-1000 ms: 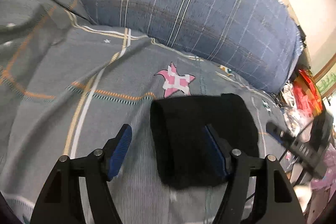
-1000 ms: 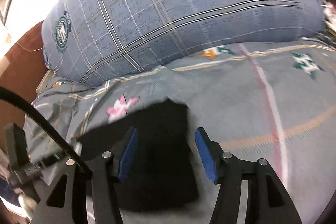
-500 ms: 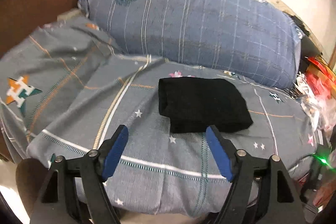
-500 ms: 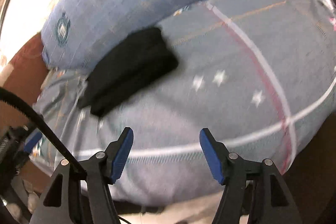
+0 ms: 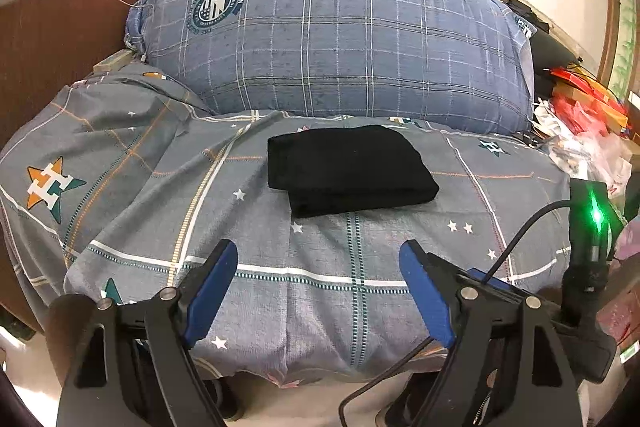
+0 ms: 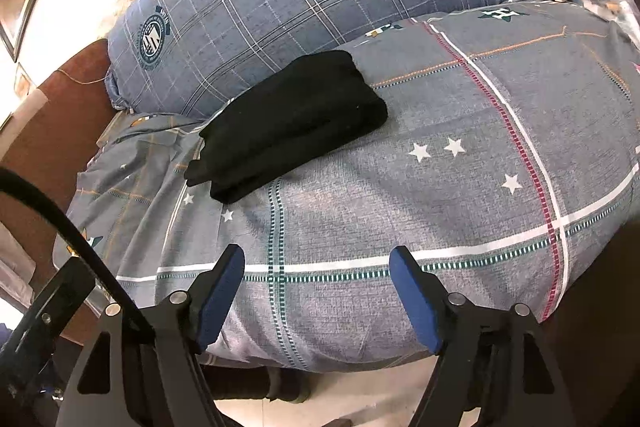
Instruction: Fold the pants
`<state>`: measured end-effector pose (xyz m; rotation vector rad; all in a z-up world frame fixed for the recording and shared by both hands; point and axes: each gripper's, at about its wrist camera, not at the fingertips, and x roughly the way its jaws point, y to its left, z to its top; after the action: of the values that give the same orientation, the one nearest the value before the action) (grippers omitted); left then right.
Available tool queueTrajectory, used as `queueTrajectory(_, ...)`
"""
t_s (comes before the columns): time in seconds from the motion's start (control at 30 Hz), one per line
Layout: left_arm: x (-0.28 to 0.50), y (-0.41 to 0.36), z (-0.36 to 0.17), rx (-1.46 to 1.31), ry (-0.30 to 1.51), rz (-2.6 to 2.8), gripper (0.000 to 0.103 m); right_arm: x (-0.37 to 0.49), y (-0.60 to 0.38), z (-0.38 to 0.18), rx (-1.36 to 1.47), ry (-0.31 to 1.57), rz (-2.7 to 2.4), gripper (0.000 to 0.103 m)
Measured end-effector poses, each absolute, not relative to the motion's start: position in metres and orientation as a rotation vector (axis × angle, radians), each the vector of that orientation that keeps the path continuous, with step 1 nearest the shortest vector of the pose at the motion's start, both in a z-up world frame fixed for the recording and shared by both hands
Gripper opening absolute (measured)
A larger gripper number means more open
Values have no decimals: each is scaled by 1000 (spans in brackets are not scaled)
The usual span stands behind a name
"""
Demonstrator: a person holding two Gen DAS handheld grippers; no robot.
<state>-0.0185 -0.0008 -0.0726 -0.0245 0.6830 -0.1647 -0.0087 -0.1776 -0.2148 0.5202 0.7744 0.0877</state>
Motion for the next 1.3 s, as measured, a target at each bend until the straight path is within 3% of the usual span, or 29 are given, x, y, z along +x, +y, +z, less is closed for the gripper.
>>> queueTrajectory(1.3, -10, 1, -93, -20, 759, -112, 82, -11, -171, -220, 436, 769, 73, 82)
